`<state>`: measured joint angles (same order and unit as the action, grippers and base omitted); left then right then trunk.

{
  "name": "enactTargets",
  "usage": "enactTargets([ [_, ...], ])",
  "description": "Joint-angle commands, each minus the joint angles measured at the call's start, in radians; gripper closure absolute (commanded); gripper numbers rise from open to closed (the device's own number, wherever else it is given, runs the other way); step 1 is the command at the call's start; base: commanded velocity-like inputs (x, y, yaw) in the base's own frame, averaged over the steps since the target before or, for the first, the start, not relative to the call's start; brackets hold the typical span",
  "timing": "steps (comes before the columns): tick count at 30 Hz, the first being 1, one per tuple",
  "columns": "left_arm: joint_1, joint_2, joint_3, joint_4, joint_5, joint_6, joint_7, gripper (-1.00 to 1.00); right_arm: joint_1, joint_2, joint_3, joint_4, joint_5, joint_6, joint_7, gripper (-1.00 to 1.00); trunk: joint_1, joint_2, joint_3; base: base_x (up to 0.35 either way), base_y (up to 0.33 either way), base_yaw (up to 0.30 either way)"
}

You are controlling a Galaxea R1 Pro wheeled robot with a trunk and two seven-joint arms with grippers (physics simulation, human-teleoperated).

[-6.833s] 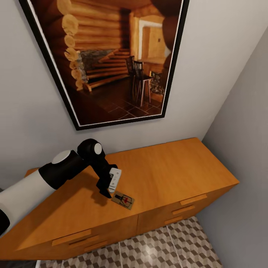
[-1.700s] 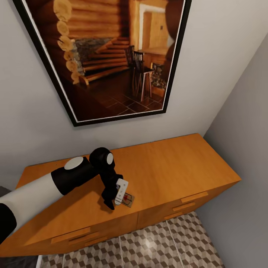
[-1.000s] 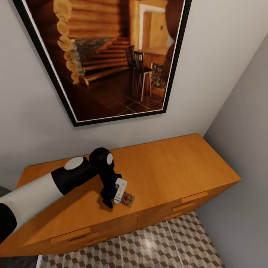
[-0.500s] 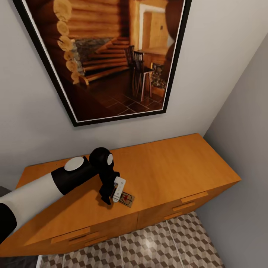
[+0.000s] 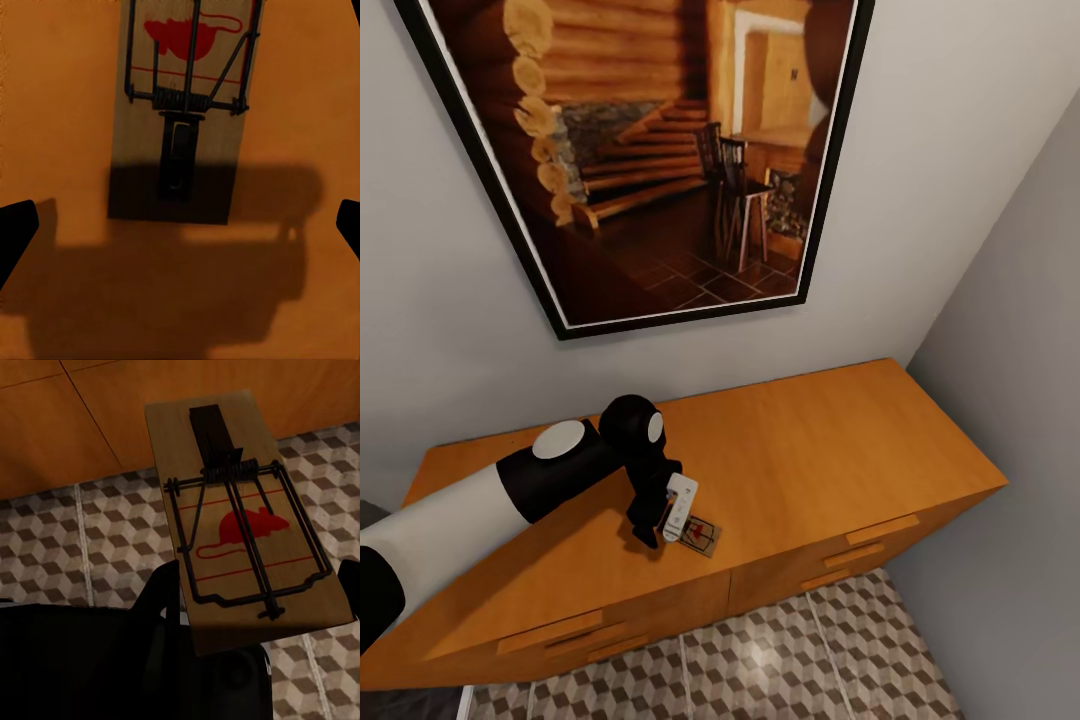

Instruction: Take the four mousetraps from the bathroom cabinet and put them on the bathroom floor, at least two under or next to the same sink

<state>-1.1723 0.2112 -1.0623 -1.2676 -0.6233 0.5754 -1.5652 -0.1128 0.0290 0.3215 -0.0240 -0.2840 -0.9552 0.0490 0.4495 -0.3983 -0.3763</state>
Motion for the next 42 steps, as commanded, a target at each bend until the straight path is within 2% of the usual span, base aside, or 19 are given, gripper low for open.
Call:
enactTargets([
  [1, -0.001, 0.000, -0.002, -0.001, -0.006, 0.011, -0.006, -1.00, 0.000, 0.000, 0.005, 0.001, -0.012, -0.004, 0.006, 1.00, 0.001, -0.002, -0.002, 0.000, 0.000, 0.000],
  [30, -0.001, -0.002, 0.005, -0.002, -0.016, 0.011, -0.006, -1.00, -0.001, 0.000, 0.005, 0.001, -0.012, -0.004, 0.006, 1.00, 0.001, -0.002, -0.002, 0.000, 0.000, 0.000],
  [35, -0.001, -0.011, 0.005, -0.003, -0.017, 0.012, -0.006, -1.00, -0.001, 0.000, 0.005, 0.001, -0.012, -0.004, 0.006, 1.00, 0.001, -0.002, -0.002, 0.000, 0.000, 0.000],
  [42, -0.001, -0.028, 0.005, -0.003, -0.018, 0.050, -0.006, -1.00, -0.001, 0.000, 0.005, 0.001, -0.012, -0.004, 0.006, 1.00, 0.001, -0.002, -0.002, 0.000, 0.000, 0.000],
])
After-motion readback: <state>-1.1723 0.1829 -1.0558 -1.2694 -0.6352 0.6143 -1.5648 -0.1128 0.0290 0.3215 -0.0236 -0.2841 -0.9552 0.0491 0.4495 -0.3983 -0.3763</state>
